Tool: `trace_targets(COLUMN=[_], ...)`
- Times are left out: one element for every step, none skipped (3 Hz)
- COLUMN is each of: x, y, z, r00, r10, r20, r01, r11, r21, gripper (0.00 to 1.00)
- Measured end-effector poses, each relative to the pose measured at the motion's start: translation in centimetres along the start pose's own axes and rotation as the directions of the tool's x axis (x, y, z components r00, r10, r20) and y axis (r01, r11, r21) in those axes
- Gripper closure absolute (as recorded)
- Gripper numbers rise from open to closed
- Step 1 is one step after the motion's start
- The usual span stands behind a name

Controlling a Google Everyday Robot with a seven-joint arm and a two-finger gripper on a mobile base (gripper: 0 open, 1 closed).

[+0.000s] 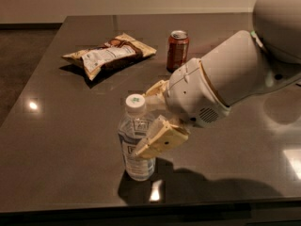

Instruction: Move blue plastic bottle near brown chip bag

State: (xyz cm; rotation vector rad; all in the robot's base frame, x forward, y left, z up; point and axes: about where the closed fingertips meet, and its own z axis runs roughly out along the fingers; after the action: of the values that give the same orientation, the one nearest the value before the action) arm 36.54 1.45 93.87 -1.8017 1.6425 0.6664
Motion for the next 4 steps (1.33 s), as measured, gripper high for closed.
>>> trace_targets(x=[-0.5,-1.7,-4.4,-4.4], y=[-0.9,-2.8,-6.2,-6.2], z=[-0.3,-1.2,-1.9,-1.9], r00=[1.000,1.000,0.999,0.999], r10=[0.016,0.029,0.040,0.040], r20=[0.004,0.001,0.008,0.008], r01=[-0.016,-0.029,-0.041,-0.041], r11=[0.9998,0.9991,0.9968,0.9968], r21=[0.008,0.030,0.069,0.069], gripper=[0.70,0.92,1.00,1.00])
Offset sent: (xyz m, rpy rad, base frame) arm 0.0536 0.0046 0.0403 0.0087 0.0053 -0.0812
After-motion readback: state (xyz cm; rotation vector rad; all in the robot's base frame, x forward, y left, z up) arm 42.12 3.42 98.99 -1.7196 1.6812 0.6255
